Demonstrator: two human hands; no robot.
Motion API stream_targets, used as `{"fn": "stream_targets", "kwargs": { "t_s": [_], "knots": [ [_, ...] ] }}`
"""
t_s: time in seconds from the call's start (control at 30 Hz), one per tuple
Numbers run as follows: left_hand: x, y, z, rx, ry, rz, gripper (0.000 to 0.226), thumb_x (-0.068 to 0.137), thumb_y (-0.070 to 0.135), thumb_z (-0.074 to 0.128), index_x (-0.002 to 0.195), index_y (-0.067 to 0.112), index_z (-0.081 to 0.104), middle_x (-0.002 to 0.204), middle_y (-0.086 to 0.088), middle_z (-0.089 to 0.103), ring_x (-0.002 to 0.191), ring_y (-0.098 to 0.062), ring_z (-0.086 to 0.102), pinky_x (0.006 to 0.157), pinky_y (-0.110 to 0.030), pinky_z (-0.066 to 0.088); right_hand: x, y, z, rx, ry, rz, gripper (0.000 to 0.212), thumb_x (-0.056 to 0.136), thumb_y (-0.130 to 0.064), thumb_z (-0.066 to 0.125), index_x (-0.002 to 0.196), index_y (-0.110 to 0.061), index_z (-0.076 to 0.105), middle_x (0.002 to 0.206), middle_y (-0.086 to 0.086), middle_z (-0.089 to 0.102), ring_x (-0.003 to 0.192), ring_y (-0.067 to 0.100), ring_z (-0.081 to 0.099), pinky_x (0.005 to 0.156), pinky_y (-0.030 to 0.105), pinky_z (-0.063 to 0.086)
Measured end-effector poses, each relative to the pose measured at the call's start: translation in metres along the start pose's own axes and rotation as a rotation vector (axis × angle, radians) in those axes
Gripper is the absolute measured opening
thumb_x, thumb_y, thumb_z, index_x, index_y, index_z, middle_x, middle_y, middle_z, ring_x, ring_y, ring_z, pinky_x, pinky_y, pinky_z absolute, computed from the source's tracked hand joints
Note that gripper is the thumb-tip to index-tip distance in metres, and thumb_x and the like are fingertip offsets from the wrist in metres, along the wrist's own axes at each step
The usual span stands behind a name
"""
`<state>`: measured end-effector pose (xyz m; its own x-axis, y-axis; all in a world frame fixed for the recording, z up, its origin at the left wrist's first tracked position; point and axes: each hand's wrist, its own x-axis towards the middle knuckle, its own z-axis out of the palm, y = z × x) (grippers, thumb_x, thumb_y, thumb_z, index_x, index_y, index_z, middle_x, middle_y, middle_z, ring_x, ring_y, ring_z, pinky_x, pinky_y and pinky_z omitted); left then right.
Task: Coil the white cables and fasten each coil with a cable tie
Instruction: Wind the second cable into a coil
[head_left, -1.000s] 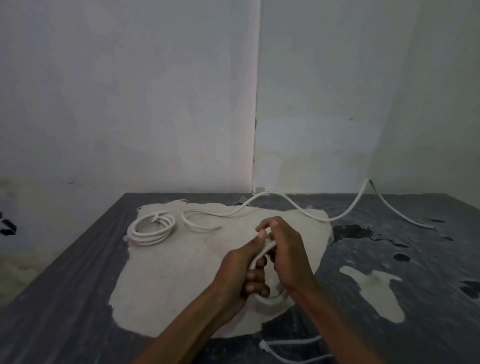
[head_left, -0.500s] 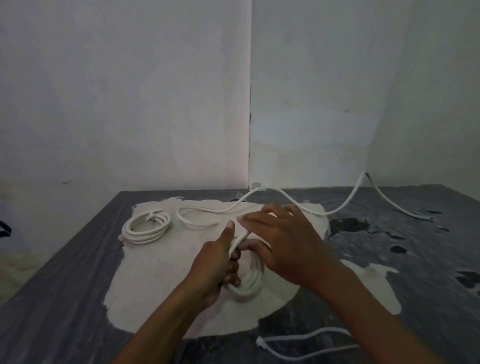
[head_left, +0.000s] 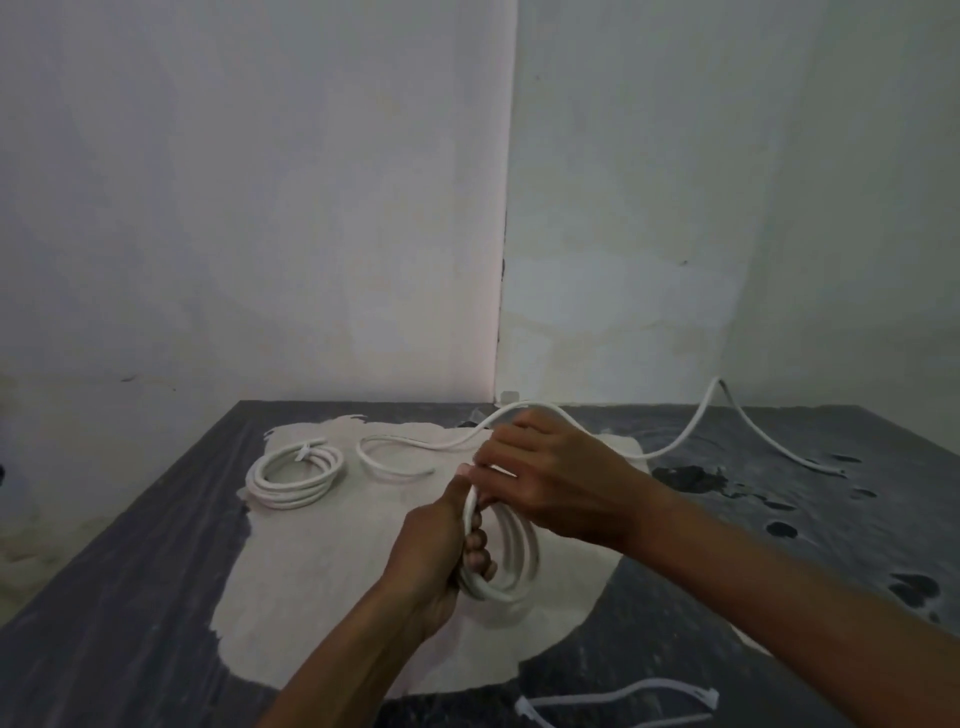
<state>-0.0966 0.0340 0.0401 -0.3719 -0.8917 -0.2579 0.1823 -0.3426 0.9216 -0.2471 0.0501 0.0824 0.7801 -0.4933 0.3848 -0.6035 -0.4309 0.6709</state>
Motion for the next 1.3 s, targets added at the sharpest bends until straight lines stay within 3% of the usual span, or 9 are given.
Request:
{"fn": "stream_targets", "kwargs": {
  "t_s": [0.17,0.4,0.57,0.67,0.83,1.0,1.07,1.23,1.3],
  "knots": [
    [0.001,-0.002,-0.001,-0.007,0.028,0.060,0.055,0.096,0.047,0.043,0.057,0.011,0.054,0.041,-0.003,0.045,0.036,-0.013,0.040,0.050,-0.028,0.040,-0.002,-0.011,0.000,0.005,0.070,0.192,0.021,0.095,-0.023,0.054,0.078,-0.014,0.063,0.074,0.004,0.059,0.068,0.020,0.053,0.074,0.032,0.038],
    [0.000,0.004,-0.005,-0.095,-0.014,0.164,0.061,0.096,0.047,0.042,0.047,0.012,0.055,0.037,-0.001,0.040,0.029,-0.010,0.032,0.038,-0.018,0.031,0.004,-0.033,0.000,0.250,0.088,0.626,0.028,0.090,-0.028,0.045,0.068,-0.016,0.058,0.063,0.001,0.058,0.057,0.019,0.051,0.064,0.035,0.041],
    [0.001,0.005,-0.008,-0.093,-0.055,0.160,0.061,0.096,0.049,0.041,0.050,0.011,0.054,0.039,-0.003,0.038,0.030,-0.011,0.030,0.038,-0.018,0.029,0.003,-0.045,0.004,0.477,0.069,0.821,0.018,0.088,-0.022,0.058,0.071,-0.014,0.061,0.067,0.001,0.063,0.056,0.016,0.052,0.061,0.031,0.039],
    [0.003,-0.001,-0.010,0.027,-0.053,0.131,0.057,0.096,0.050,0.042,0.056,0.009,0.049,0.040,-0.003,0.038,0.032,-0.011,0.030,0.039,-0.019,0.027,-0.007,-0.043,0.003,0.482,0.012,0.794,0.019,0.089,-0.028,0.060,0.074,-0.017,0.062,0.070,-0.002,0.064,0.059,0.016,0.052,0.063,0.030,0.037],
    [0.009,-0.011,-0.002,0.183,-0.070,0.111,0.058,0.094,0.051,0.043,0.054,0.010,0.049,0.039,-0.003,0.037,0.030,-0.012,0.031,0.039,-0.018,0.025,-0.013,-0.036,-0.009,0.303,-0.326,0.593,0.025,0.094,-0.035,0.043,0.098,-0.020,0.063,0.100,-0.001,0.065,0.098,0.019,0.054,0.090,0.039,0.038],
    [0.009,-0.008,-0.012,0.128,-0.154,0.129,0.055,0.096,0.048,0.042,0.054,0.012,0.042,0.039,-0.003,0.032,0.030,-0.012,0.026,0.040,-0.020,0.020,-0.033,-0.029,-0.007,0.881,-0.244,0.892,0.033,0.094,-0.045,0.051,0.122,-0.028,0.056,0.118,-0.007,0.062,0.106,0.010,0.055,0.095,0.035,0.044],
    [0.013,-0.005,-0.014,0.083,-0.192,0.103,0.054,0.096,0.047,0.041,0.055,0.013,0.040,0.039,-0.002,0.030,0.029,-0.011,0.024,0.039,-0.020,0.018,-0.049,-0.026,-0.009,1.013,-0.189,1.019,0.027,0.090,-0.046,0.058,0.112,-0.031,0.060,0.108,-0.012,0.064,0.097,0.005,0.059,0.089,0.032,0.051],
    [0.020,-0.010,-0.010,0.059,-0.203,0.051,0.051,0.097,0.046,0.039,0.057,0.014,0.039,0.039,0.000,0.029,0.031,-0.010,0.023,0.038,-0.020,0.019,-0.060,-0.037,-0.030,1.025,-0.775,0.703,0.027,0.073,-0.050,0.076,0.094,-0.034,0.070,0.086,-0.018,0.067,0.079,-0.001,0.061,0.076,0.028,0.056],
    [0.019,-0.015,-0.008,0.049,-0.207,0.045,0.051,0.098,0.046,0.039,0.057,0.014,0.039,0.039,0.001,0.029,0.030,-0.010,0.022,0.037,-0.019,0.020,-0.057,-0.047,-0.034,1.016,-0.874,0.666,0.032,0.068,-0.050,0.081,0.093,-0.034,0.070,0.084,-0.018,0.067,0.078,0.000,0.063,0.075,0.028,0.056]
  ]
}}
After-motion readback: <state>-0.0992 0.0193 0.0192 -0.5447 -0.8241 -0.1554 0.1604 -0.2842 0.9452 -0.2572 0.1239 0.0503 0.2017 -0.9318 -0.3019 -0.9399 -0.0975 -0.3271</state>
